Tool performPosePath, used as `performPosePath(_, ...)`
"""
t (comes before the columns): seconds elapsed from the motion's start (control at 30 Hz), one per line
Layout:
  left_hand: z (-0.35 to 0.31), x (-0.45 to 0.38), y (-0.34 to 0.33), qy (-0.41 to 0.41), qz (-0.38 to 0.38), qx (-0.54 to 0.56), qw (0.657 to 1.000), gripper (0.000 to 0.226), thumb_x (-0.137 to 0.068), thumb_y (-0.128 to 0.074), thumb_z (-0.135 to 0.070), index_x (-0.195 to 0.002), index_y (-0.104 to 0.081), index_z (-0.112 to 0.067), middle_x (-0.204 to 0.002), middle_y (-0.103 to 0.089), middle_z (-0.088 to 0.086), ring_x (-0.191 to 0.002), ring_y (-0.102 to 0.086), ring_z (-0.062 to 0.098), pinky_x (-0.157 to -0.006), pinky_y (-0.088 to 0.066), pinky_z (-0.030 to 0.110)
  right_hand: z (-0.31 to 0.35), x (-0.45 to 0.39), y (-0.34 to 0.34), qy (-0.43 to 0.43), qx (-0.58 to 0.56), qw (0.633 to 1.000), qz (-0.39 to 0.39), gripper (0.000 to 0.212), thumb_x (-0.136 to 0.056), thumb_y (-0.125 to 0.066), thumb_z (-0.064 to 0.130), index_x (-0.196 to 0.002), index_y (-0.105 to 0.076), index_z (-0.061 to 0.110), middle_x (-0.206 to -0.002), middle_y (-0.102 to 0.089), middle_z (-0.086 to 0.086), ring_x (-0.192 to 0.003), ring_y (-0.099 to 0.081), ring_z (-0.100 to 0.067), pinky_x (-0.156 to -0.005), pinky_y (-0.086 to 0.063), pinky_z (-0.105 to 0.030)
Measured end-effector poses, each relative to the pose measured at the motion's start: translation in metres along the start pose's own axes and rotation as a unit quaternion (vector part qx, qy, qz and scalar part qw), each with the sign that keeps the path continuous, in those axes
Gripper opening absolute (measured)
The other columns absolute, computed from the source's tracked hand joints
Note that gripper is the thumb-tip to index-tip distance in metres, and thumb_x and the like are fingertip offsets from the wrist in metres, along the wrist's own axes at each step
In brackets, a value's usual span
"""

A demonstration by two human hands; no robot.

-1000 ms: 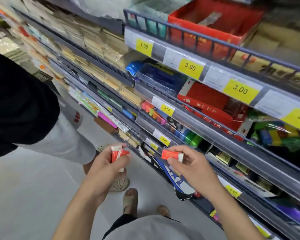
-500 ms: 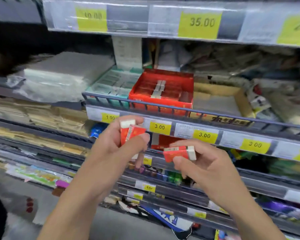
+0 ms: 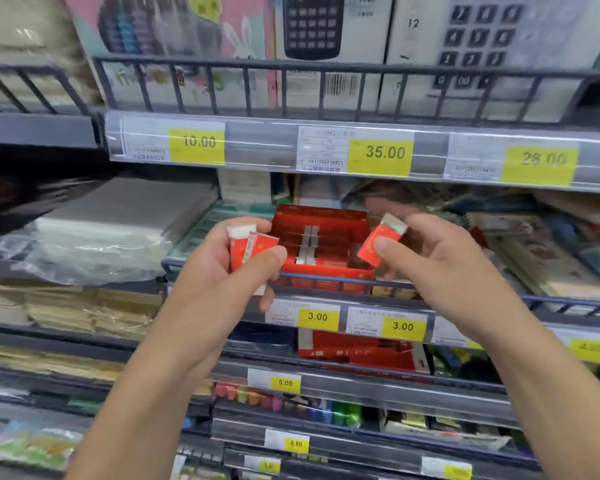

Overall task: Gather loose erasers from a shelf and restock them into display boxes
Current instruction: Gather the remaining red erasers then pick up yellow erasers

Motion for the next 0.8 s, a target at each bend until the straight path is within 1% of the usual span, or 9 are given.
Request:
performPosePath(0.13, 0.002, -0.006, 0.008, 0.004, -0.005, -0.008, 1.0, 0.036, -0.075, -0.079, -0.044, -0.11, -0.07, -0.041, -0.081, -0.068, -0.002, -0.061, -0.058, 0.017, -0.063, -0.052, 0.027, 0.0, -0.029, -0.001, -0.025, 0.076, 0.997, 0.014, 0.027, -0.087, -0.072, 0.031, -0.113, -0.065, 0.029, -0.084, -0.076, 0.012, -0.077, -0.07, -0.007, -0.077, -0.052, -0.035)
performPosePath(0.23, 0.003, -0.011, 0.012, 0.004, -0.009, -0.011, 1.0, 0.036, -0.076, -0.079, -0.045, -0.11, -0.07, -0.042, -0.081, -0.069, -0.002, -0.06, -0.058, 0.016, -0.068, -0.049, 0.032, 0.006, -0.044, -0.008, -0.031, 0.108, 0.992, 0.064, 0.022, -0.086, -0.074, 0.03, -0.107, -0.067, 0.029, -0.088, -0.073, 0.008, -0.081, -0.068, -0.013, -0.084, -0.053, -0.04)
performPosePath(0.27, 0.003, -0.013, 0.012, 0.004, -0.009, -0.01, 1.0, 0.036, -0.075, -0.079, -0.045, -0.11, -0.07, -0.042, -0.08, -0.069, -0.002, -0.06, -0.058, 0.016, -0.069, -0.049, 0.032, 0.009, -0.048, -0.011, -0.024, 0.126, 0.987, 0.1, 0.022, -0.087, -0.071, 0.034, -0.109, -0.067, 0.033, -0.088, -0.071, 0.01, -0.081, -0.067, -0.01, -0.082, -0.053, -0.036)
performPosePath(0.33, 0.004, -0.016, 0.013, 0.005, -0.009, -0.006, 1.0, 0.036, -0.074, -0.079, -0.046, -0.109, -0.07, -0.042, -0.08, -0.068, -0.002, -0.06, -0.058, 0.017, -0.067, -0.049, 0.03, 0.014, -0.054, -0.016, -0.002, 0.223, 0.96, 0.167, 0.026, -0.089, -0.061, 0.049, -0.115, -0.062, 0.048, -0.089, -0.064, 0.024, -0.08, -0.06, 0.008, -0.069, -0.047, -0.011)
performPosePath(0.37, 0.003, -0.017, 0.014, 0.005, -0.009, -0.004, 1.0, 0.036, -0.074, -0.079, -0.046, -0.108, -0.07, -0.041, -0.08, -0.068, -0.002, -0.061, -0.058, 0.017, -0.064, -0.05, 0.028, 0.014, -0.057, -0.018, 0.004, 0.261, 0.946, 0.192, 0.027, -0.09, -0.058, 0.053, -0.117, -0.059, 0.055, -0.088, -0.061, 0.03, -0.082, -0.057, 0.014, -0.068, -0.043, -0.006)
performPosePath(0.43, 0.003, -0.019, 0.015, 0.008, -0.009, -0.002, 1.0, 0.035, -0.073, -0.08, -0.046, -0.107, -0.07, -0.041, -0.08, -0.068, -0.002, -0.061, -0.058, 0.017, -0.06, -0.052, 0.025, 0.015, -0.062, -0.021, -0.002, 0.277, 0.932, 0.234, 0.027, -0.091, -0.063, 0.051, -0.117, -0.059, 0.054, -0.088, -0.061, 0.032, -0.083, -0.055, 0.016, -0.069, -0.042, -0.006)
performPosePath(0.57, 0.002, -0.022, 0.015, 0.008, -0.007, -0.005, 1.0, 0.027, -0.08, -0.078, -0.039, -0.106, -0.071, -0.04, -0.081, -0.067, -0.001, -0.061, -0.057, 0.015, -0.061, -0.053, 0.021, 0.013, -0.074, -0.029, -0.009, 0.276, 0.921, 0.273, 0.019, -0.084, -0.075, 0.048, -0.098, -0.07, 0.037, -0.087, -0.071, 0.021, -0.078, -0.065, 0.006, -0.071, -0.053, -0.021)
performPosePath(0.7, 0.001, -0.025, 0.016, 0.005, -0.006, 0.003, 1.0, 0.019, -0.088, -0.079, -0.03, -0.104, -0.071, -0.037, -0.08, -0.067, 0.0, -0.06, -0.057, 0.015, -0.062, -0.053, 0.02, 0.012, -0.081, -0.039, 0.004, 0.288, 0.91, 0.3, 0.015, -0.083, -0.076, 0.049, -0.092, -0.077, 0.036, -0.08, -0.067, 0.035, -0.077, -0.06, 0.016, -0.063, -0.042, -0.005)
performPosePath(0.8, 0.001, -0.026, 0.017, 0.003, -0.006, 0.005, 1.0, 0.018, -0.094, -0.075, -0.022, -0.104, -0.071, -0.036, -0.08, -0.067, 0.001, -0.06, -0.057, 0.015, -0.061, -0.053, 0.02, 0.011, -0.084, -0.045, -0.004, 0.297, 0.907, 0.299, 0.017, -0.085, -0.075, 0.046, -0.096, -0.078, 0.033, -0.077, -0.067, 0.026, -0.068, -0.058, 0.019, -0.055, -0.04, -0.003)
Point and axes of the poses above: each hand's wrist, its own x-axis away from the middle knuckle, its own y-axis out of the back of the hand, z = x × y, the point moved 4 cm from there along -x, towards the middle knuckle
